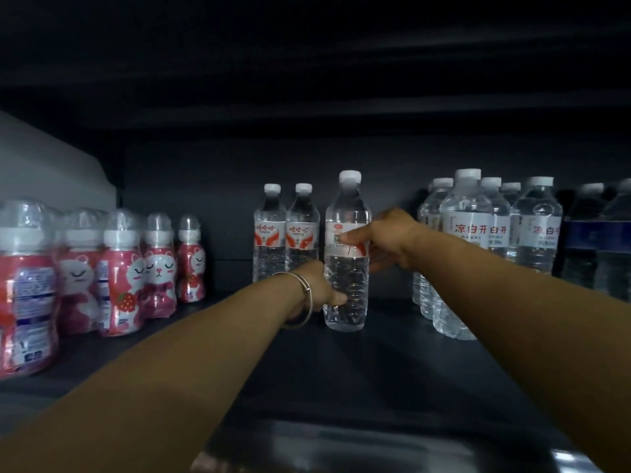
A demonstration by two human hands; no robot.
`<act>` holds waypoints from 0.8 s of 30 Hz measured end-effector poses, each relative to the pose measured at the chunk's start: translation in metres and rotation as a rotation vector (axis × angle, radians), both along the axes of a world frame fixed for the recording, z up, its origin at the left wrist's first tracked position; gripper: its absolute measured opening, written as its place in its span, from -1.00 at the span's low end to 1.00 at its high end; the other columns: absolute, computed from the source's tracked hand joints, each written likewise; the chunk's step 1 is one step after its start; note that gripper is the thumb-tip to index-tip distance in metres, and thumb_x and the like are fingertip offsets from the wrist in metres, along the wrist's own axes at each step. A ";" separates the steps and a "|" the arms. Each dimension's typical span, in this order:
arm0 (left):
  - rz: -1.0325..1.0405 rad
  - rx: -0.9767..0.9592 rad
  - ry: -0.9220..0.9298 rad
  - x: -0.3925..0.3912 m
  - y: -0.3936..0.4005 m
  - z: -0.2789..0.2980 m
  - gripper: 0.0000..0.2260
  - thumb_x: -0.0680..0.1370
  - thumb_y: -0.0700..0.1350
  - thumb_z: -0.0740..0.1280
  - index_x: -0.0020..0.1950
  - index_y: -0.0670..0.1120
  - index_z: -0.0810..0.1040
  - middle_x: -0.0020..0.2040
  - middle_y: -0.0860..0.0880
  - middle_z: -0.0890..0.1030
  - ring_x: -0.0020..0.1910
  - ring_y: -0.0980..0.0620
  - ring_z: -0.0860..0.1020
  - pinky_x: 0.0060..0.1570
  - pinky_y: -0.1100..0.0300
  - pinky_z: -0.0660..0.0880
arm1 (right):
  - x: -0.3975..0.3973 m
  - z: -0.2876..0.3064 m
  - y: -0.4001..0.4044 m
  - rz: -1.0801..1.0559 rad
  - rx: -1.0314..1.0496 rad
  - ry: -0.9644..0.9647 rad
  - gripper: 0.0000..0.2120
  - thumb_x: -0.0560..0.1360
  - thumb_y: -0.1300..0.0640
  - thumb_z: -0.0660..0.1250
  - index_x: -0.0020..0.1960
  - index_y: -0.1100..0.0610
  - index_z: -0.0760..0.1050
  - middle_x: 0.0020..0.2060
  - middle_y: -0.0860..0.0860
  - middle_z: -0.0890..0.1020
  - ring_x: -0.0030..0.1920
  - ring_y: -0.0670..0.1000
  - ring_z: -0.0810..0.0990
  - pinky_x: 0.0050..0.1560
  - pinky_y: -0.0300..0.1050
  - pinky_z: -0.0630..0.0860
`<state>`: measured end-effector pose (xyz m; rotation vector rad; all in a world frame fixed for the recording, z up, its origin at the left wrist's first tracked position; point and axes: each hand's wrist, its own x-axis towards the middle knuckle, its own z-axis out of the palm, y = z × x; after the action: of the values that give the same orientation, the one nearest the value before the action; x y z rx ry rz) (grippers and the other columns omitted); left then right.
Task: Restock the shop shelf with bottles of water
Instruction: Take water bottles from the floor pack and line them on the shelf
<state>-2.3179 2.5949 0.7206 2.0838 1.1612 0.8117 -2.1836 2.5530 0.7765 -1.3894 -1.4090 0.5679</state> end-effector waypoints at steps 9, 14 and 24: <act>-0.017 -0.119 -0.089 0.004 0.029 -0.004 -0.73 0.51 -0.35 0.30 0.15 -0.11 0.48 0.19 -0.11 0.56 0.12 -0.05 0.53 0.02 0.12 0.48 | 0.010 0.007 0.037 0.128 -0.087 -0.040 -0.73 0.42 0.27 0.42 0.10 0.28 0.51 -0.04 0.18 0.67 0.00 0.15 0.66 0.10 0.14 0.56; 0.023 -0.112 -0.157 0.005 0.033 -0.003 -0.75 0.39 -0.32 0.45 -0.04 -0.04 0.53 -0.04 0.00 0.61 -0.04 0.04 0.54 -0.17 0.24 0.46 | 0.015 0.008 0.036 0.192 -0.102 -0.046 -0.83 0.48 0.29 0.34 0.08 0.24 0.52 0.00 0.15 0.66 0.04 0.11 0.63 0.11 0.06 0.55; 0.248 0.182 -0.054 0.025 0.035 -0.011 -0.31 0.24 -0.05 0.59 0.27 -0.12 0.37 0.14 -0.01 0.55 0.16 -0.02 0.52 0.22 0.10 0.46 | -0.011 -0.004 0.028 0.018 -0.144 -0.164 -0.67 0.36 0.09 0.51 0.03 0.12 0.46 -0.08 0.08 0.60 -0.01 0.12 0.58 0.07 0.12 0.55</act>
<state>-2.2925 2.6302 0.7099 2.0720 1.3789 1.1191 -2.1950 2.5814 0.7730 -1.5679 -1.5369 0.5877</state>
